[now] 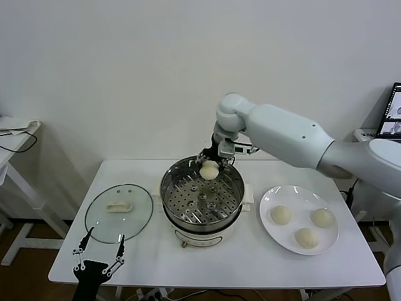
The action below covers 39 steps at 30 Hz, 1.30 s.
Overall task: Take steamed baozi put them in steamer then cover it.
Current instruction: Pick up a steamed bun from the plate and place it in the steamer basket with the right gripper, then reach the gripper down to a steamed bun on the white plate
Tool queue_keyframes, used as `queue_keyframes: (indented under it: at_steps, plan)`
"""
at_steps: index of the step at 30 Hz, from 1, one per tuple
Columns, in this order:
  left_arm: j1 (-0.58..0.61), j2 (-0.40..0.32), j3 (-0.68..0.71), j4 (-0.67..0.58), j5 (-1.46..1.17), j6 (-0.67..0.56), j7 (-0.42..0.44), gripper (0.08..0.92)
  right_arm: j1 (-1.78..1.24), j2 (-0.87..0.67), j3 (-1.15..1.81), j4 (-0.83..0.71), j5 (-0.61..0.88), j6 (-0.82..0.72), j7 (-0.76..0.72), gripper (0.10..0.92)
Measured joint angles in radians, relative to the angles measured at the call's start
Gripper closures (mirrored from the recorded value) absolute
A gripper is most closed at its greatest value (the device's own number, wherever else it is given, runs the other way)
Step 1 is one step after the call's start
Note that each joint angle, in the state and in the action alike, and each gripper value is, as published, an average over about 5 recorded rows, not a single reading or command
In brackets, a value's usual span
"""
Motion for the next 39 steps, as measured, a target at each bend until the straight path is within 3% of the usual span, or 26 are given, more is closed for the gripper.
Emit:
queue_keyframes:
  at_steps: [10, 19, 24, 31, 39]
  plan:
    - [-0.001, 0.000, -0.009, 0.007, -0.002, -0.010, -0.003, 0.177, -0.054, 0.058, 0.014, -0.077, -0.063, 0.019, 0.017, 0.307]
    - [-0.003, -0.003, -0.009, 0.006, -0.002, -0.009, -0.006, 0.177, -0.067, 0.065, 0.028, -0.089, -0.086, 0.023, 0.033, 0.210]
    - [-0.005, -0.003, -0.012, 0.004, -0.005, -0.005, -0.006, 0.177, -0.043, 0.039, 0.039, -0.053, -0.056, 0.018, 0.015, 0.203]
    - [-0.005, 0.000, -0.012, 0.000, -0.010, -0.001, -0.006, 0.177, 0.055, -0.070, 0.023, 0.037, 0.122, -0.105, -0.064, 0.203]
    - [-0.008, 0.007, -0.006, -0.002, -0.014, 0.002, -0.005, 0.177, 0.191, -0.258, -0.102, 0.076, 0.438, -0.431, -0.134, 0.203]
